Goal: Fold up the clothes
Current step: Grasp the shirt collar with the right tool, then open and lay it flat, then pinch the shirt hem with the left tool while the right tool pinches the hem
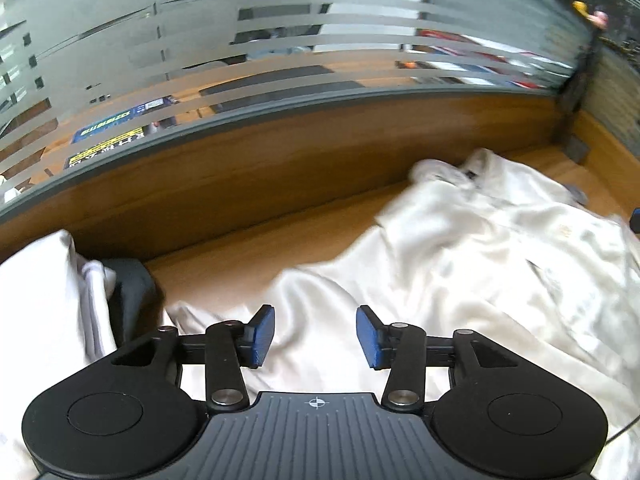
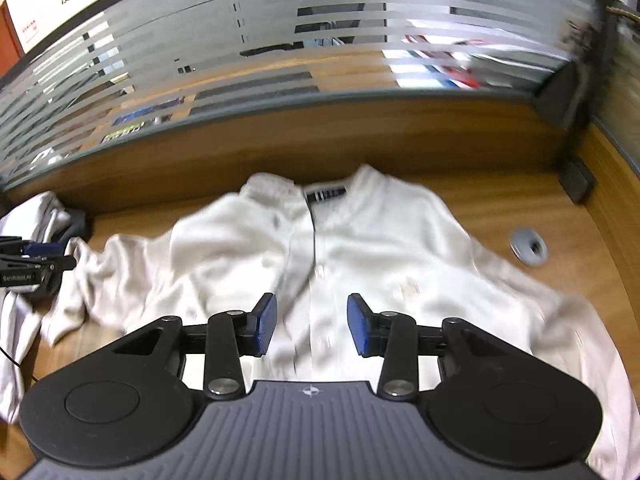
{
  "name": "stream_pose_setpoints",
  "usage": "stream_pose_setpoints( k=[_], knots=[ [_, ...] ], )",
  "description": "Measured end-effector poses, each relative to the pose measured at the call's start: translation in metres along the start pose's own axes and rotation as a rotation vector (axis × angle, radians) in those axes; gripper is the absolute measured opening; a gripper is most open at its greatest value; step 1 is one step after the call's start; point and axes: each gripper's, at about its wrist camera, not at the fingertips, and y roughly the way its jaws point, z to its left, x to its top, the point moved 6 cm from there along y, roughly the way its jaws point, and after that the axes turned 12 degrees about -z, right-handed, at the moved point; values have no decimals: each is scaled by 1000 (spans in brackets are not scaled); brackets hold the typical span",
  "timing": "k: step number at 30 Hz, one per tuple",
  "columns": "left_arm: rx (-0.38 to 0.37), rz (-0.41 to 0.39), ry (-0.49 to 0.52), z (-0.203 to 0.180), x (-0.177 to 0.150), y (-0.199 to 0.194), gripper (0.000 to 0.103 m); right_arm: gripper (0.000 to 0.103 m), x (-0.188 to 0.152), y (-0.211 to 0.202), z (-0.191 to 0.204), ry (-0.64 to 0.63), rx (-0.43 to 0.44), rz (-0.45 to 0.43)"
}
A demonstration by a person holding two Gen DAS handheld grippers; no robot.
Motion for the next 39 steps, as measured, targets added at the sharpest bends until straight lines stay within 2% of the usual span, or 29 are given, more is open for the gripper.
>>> stream_pose_setpoints(
  k=[3, 12, 17, 23, 28, 34, 35, 37, 39],
  knots=[
    [-20, 3, 20, -14, -16, -29, 54, 50, -26, -36, -10, 13, -8, 9],
    [-86, 16, 90, -70, -80, -82, 61, 50, -112, -100, -43, 68, -43, 60],
    [-71, 20, 122, -96, -113, -105, 62, 50, -162, -110, -67, 60, -52, 134],
    [0, 76, 74, -128, -150, -123, 63, 49, -223, -109, -92, 20, -38, 253],
    [40, 111, 56, -165, -183, -138, 64, 40, -255, -105, -92, -66, 32, 321],
    [87, 133, -4, -202, -215, -158, 64, 37, -262, -103, -87, -196, 98, 332],
    [89, 133, -19, -208, -219, -161, 64, 34, -262, -103, -86, -216, 107, 328],
    [92, 128, -30, -220, -225, -166, 65, 17, -263, -103, -82, -263, 126, 319],
    [95, 121, -24, -232, -231, -169, 65, 7, -262, -104, -81, -301, 147, 311]
  ],
)
